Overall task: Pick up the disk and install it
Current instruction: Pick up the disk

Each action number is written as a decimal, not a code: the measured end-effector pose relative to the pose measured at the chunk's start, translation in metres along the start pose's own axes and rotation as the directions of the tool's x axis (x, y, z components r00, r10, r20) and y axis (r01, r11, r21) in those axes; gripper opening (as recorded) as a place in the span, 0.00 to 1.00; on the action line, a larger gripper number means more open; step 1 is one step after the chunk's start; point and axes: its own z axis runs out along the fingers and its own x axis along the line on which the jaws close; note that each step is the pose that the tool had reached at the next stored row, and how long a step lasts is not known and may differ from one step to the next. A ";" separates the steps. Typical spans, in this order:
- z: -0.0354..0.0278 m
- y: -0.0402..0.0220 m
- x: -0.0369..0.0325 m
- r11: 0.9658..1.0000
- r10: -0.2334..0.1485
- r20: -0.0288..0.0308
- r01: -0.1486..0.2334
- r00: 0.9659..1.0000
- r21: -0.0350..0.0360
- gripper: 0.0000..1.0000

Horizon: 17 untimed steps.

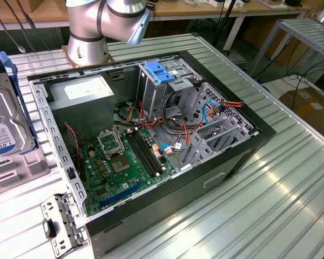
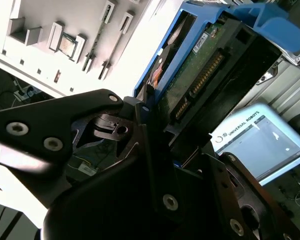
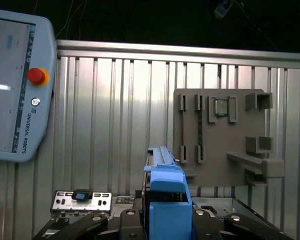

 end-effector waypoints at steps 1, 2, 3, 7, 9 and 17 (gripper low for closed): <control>0.0000 0.0000 0.0012 1.000 0.000 0.000 0.000 1.000 0.000 0.36; 0.0000 0.0001 0.0020 1.000 0.000 0.000 0.000 1.000 0.000 0.36; -0.0002 0.0001 0.0033 1.000 0.000 0.000 0.000 1.000 0.000 0.36; -0.0003 0.0003 0.0087 1.000 0.000 0.000 0.000 1.000 0.000 0.36; -0.0004 0.0003 0.0113 1.000 0.000 0.000 0.000 1.000 0.000 0.36; -0.0008 0.0006 0.0220 1.000 0.000 0.000 0.000 1.000 0.000 0.36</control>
